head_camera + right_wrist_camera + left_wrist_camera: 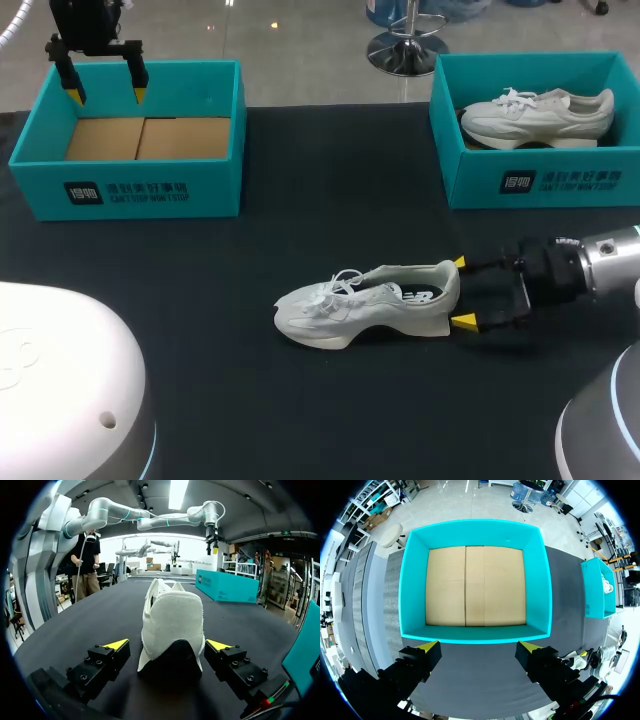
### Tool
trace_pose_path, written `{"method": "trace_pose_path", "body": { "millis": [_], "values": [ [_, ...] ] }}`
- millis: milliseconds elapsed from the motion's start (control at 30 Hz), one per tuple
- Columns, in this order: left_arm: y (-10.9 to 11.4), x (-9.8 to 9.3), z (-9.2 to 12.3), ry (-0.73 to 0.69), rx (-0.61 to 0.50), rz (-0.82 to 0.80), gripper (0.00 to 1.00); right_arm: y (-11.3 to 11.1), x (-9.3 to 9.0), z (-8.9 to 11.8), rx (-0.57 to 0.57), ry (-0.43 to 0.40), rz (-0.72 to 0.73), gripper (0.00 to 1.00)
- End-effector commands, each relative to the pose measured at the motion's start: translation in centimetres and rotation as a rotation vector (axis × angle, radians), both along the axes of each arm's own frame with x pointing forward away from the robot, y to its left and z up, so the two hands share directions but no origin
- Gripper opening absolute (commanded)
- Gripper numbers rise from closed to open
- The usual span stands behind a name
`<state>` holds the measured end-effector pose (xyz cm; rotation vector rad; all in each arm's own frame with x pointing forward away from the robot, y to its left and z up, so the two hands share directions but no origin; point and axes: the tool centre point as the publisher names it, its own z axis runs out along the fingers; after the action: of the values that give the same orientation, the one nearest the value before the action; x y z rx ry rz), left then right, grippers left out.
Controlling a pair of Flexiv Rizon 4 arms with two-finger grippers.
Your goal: Take the shoe out of the shoebox, open the shoe tongue, remove and reinsert the insole, then place the shoe into the shoebox
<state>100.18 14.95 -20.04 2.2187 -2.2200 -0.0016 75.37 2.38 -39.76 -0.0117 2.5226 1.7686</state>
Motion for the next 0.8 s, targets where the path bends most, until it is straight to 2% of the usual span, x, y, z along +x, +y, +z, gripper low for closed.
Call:
{"method": "trace_pose_path", "body": {
  "millis": [33,367,800],
  "values": [
    [0.0,0.0,0.0,0.0,0.001,0.0,1.0,0.9,0.6,-0.7,-0.006,0.014,0.014,1.0],
    [0.0,0.0,0.0,0.0,0.001,0.0,1.0,2.0,0.7,-2.1,-0.003,0.049,0.022,1.0],
    [0.0,0.0,0.0,0.0,0.001,0.0,1.0,2.8,0.7,-2.9,0.002,0.074,0.022,1.0]
  ]
}}
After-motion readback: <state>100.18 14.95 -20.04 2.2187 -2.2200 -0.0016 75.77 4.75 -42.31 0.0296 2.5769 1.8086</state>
